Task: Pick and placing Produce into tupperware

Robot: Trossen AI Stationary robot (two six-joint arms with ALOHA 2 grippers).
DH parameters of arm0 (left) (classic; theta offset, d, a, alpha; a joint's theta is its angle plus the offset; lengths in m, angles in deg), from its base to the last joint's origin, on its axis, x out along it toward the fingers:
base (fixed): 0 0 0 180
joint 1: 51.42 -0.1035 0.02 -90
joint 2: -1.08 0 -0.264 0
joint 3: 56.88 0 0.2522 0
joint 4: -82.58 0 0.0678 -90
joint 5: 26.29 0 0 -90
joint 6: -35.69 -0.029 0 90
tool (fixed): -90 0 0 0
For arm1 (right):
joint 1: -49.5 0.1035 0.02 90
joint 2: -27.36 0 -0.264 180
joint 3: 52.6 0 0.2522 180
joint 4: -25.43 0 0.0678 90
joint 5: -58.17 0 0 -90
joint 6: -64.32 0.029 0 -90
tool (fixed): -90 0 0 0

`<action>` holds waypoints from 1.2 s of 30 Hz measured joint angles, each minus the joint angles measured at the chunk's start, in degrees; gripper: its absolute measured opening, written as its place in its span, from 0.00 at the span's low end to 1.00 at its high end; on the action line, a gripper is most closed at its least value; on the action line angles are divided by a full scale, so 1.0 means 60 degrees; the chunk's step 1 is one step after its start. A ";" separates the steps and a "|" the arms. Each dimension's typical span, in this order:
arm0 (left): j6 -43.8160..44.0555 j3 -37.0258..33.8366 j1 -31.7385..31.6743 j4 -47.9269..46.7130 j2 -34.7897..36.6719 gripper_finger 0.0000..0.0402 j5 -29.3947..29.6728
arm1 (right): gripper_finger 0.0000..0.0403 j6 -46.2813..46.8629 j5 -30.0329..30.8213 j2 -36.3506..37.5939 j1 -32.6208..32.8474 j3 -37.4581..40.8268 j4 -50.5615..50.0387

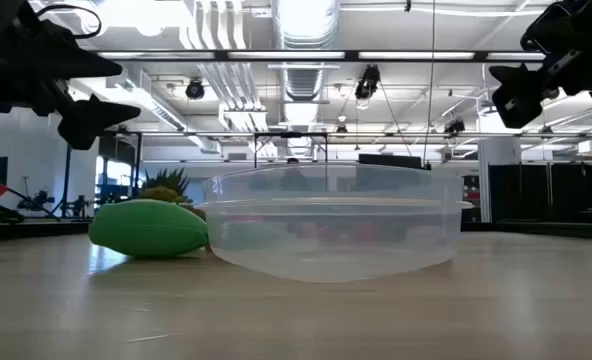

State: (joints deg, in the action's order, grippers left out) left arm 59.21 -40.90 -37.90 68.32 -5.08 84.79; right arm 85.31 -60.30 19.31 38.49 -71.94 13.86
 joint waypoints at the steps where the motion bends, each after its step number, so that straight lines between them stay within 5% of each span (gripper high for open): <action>1: 0.0000 0.0000 0.0000 0.0000 0.0002 0.80 0.0000 | 0.60 0.0000 0.0000 0.0000 -0.0001 0.0000 0.0000; 22: 0.0000 0.0000 0.0004 0.0000 0.0000 0.80 0.0000 | 0.60 0.0000 0.0000 0.0000 0.0001 0.0000 -0.0003; 25: 0.0000 0.0000 0.0004 0.0000 0.0004 0.80 0.0000 | 0.60 -0.1381 0.0085 0.0000 -0.0011 0.0000 0.0019; 28: 0.0000 0.0000 0.0004 0.0000 0.0001 0.80 0.0000 | 0.60 -0.4013 0.0877 0.0011 -0.0020 0.0007 0.0110; 33: 0.0000 0.0000 0.0004 0.0000 0.0000 0.80 0.0000 | 0.60 -0.2192 0.3210 0.0016 -0.0019 0.0007 0.1520; 36: 0.0000 0.0000 0.0004 0.0000 0.0001 0.80 0.0000 | 0.60 -0.3299 0.4832 0.0014 -0.0024 0.0007 0.1461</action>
State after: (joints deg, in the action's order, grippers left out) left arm 59.21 -40.90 -37.88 68.32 -5.07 84.79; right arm 65.52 -31.30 19.40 38.35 -71.90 22.63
